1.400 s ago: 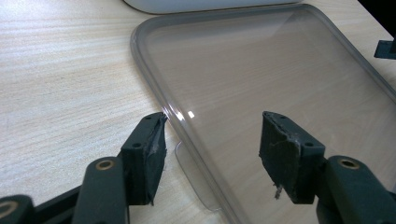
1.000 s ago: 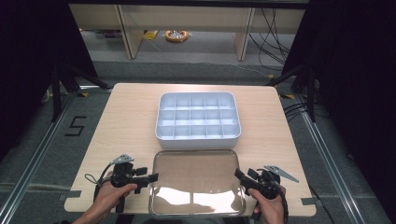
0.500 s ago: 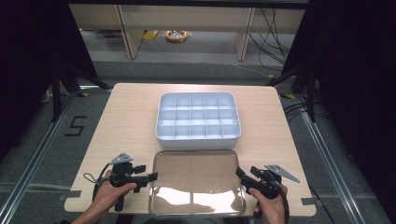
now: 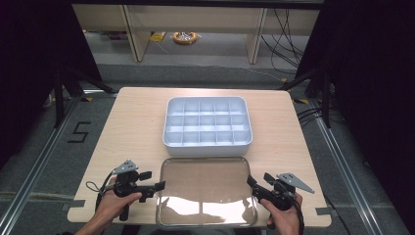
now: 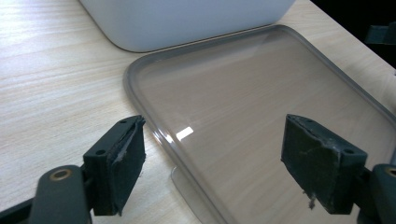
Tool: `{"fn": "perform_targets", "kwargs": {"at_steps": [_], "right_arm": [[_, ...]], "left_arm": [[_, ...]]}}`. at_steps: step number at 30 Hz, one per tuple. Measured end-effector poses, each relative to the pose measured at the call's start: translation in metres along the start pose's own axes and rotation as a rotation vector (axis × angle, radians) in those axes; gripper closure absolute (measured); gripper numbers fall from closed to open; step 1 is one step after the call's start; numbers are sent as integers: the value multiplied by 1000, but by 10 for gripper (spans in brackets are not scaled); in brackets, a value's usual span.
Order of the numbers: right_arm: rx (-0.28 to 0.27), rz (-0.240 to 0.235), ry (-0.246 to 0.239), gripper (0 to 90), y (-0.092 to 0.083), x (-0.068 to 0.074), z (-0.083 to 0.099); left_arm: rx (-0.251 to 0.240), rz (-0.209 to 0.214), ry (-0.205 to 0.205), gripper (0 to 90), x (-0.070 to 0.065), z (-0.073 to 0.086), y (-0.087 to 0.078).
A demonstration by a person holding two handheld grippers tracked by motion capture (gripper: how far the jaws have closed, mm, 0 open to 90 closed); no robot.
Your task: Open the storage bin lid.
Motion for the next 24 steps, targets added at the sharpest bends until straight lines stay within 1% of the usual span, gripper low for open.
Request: {"fn": "perform_targets", "kwargs": {"at_steps": [1,2,3,4,5,6,7,8,9,10,11,12,13,14,15,16,17,18,19,20,21,22,23,24], "right_arm": [[18,2,67,290,-2,5,2],[-10,-5,-3,288,-1,1,0],[-3,1,8,287,-2,2,1],[-10,-6,-13,284,-2,2,1],[94,10,166,283,-11,15,7],[12,-6,28,283,-5,7,4],[-3,-11,-42,283,-5,4,2],[-13,-10,-58,281,-5,5,3],[-9,-12,-46,278,-7,8,4],[-11,-13,-71,274,-8,7,5],[-4,-17,-64,272,-10,8,6],[-16,-16,-117,269,-10,5,6],[-18,-20,-123,263,-11,5,6],[-23,-14,-142,253,-12,4,7],[-19,-19,-115,246,-14,6,9],[-20,-18,-130,241,-16,4,9],[-23,-17,-118,229,-17,4,10],[-7,-1,-111,219,-21,4,12],[4,1,-132,218,-22,2,13],[-16,-15,-125,214,-22,3,13],[-24,-9,-128,205,-23,2,14],[-11,-5,-93,201,-26,5,16],[-22,-19,-146,199,-26,3,16],[-14,-27,-140,199,-27,5,17]], "left_arm": [[-3,0,2,208,-1,0,0],[0,1,10,207,-1,1,-1],[-8,2,10,206,-2,0,-1],[-6,-1,17,206,-3,1,-3],[-10,4,19,205,-4,1,-3],[-15,4,20,205,-5,2,-5],[-20,5,22,204,-6,2,-6],[-15,3,24,203,-6,3,-8],[-22,2,23,203,-6,3,-9],[-21,2,23,203,-6,4,-10],[-21,4,24,204,-5,4,-11],[-17,-1,23,203,-5,5,-13],[-26,0,20,203,-5,6,-14],[-13,1,26,203,-5,7,-16],[-14,3,30,203,-4,7,-17],[-15,-3,28,203,-5,8,-18],[-13,0,35,203,-4,9,-20],[-19,-2,28,203,-5,9,-20],[-18,3,29,203,-5,10,-21],[-20,3,27,204,-6,11,-22],[-12,2,35,203,-6,12,-24],[-17,0,32,203,-6,12,-24],[-16,5,35,204,-6,13,-25],[-12,10,29,203,-7,13,-25]]}}
Point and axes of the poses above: each handheld gripper's, and its own axes: y roughly forward along the jaws, z roughly out of its underside, x roughly to its left, the point moved 6 cm from there along y, roughly forward along the jaws, and after that the axes turned 2 degrees about x, right-handed, at the moved point
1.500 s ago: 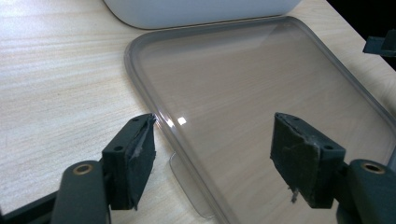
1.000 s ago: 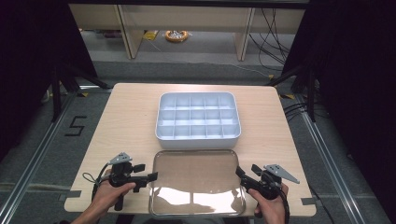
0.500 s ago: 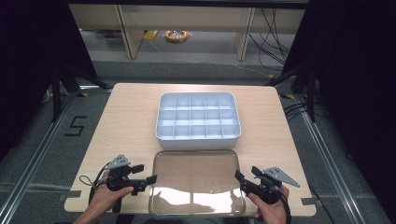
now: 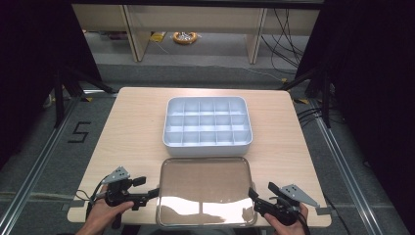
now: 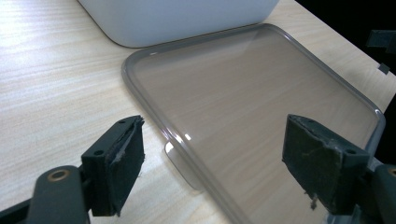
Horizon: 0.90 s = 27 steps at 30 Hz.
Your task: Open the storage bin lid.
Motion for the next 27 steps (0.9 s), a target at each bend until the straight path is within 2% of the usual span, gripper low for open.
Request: {"fn": "perform_targets", "kwargs": {"at_steps": [1,2,4,5,6,8,9,10,11,12,13,15,16,17,18,20,21,22,23,27], "right_arm": [[-10,10,-11,199,0,0,1],[1,4,-20,197,-2,2,2],[3,-18,-26,190,-3,4,4],[9,-18,15,190,-4,9,6],[1,-18,-31,189,-4,8,6],[6,-7,-36,190,-5,8,8],[7,-16,-17,191,-5,11,9],[25,-16,-29,191,-7,10,11],[22,-37,-15,191,-7,13,12],[15,-31,-18,191,-6,12,12],[24,-24,-31,191,-8,12,13],[31,-26,21,191,-10,16,15],[35,-26,30,190,-11,16,16],[14,-23,-15,189,-9,13,15],[19,-28,-21,188,-9,13,16],[23,-51,4,188,-11,15,16],[26,-33,-11,190,-10,14,16],[53,-11,-17,191,-12,13,17],[40,-31,-11,191,-11,14,17],[36,-36,-7,195,-8,14,18]], "left_arm": [[-9,0,3,203,0,1,0],[3,-13,5,203,0,2,-2],[-4,-7,18,203,-1,2,-2],[-2,-12,19,203,-1,3,-4],[1,-12,7,203,-2,4,-4],[-5,-12,14,203,-3,5,-5],[5,-11,14,204,-4,6,-6],[2,-11,23,204,-4,6,-6],[-5,-8,29,203,-5,7,-7],[-1,-9,31,204,-6,7,-7],[-10,-10,18,204,-8,8,-7],[-5,-6,28,204,-9,9,-8],[-5,-4,23,204,-10,9,-8],[-5,-3,22,203,-10,10,-9],[-8,-2,26,204,-11,10,-9],[-6,-7,19,203,-11,12,-9],[-3,-8,19,204,-12,12,-10],[-4,-1,15,203,-13,12,-10],[-2,1,13,204,-13,13,-10],[-5,-4,12,205,-13,12,-10]]}}
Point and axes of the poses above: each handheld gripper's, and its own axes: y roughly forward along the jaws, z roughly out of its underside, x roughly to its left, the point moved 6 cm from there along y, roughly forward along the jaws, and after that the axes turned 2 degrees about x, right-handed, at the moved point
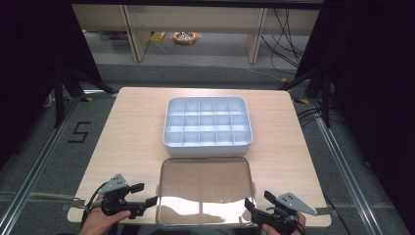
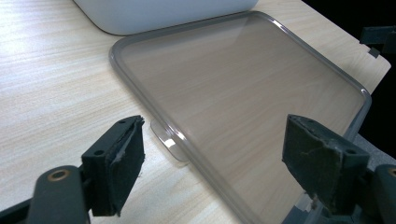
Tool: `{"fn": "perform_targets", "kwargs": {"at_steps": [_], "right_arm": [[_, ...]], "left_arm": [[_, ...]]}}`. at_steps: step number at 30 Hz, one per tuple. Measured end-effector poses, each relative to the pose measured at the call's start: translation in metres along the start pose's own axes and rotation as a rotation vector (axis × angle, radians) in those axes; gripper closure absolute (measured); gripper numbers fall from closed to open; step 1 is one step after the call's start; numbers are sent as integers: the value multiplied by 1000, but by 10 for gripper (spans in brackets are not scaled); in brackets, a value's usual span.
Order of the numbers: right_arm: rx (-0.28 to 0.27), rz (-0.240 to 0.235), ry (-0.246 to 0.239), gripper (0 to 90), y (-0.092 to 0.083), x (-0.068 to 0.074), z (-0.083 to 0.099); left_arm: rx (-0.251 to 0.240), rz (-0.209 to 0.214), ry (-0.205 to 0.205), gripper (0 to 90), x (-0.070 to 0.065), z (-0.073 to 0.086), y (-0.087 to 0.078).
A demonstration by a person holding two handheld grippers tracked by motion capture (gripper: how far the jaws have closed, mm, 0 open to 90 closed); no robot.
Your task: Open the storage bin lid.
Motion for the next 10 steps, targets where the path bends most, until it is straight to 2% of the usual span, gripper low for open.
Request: {"fn": "perform_targets", "kwargs": {"at_steps": [3,4,5,6,10], "right_arm": [[4,6,-2,196,-1,0,0],[16,5,25,196,-2,1,1],[7,-11,2,198,-1,0,0],[6,4,0,199,0,-2,0],[6,-5,7,202,2,-3,1]], "left_arm": [[7,-7,-3,205,1,1,0],[7,-4,-3,205,1,1,0],[7,-9,-3,205,1,1,1],[8,-7,-2,206,1,1,1],[18,4,6,208,1,2,2]]}}
Point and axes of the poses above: each handheld gripper's, and its own axes: y roughly forward along the jaws, z roughly out of its underside, x roughly to its left, the point moved 6 cm from there along y, roughly forward along the jaws, and after that the axes turned 2 degrees about x, right-handed, at the moved point
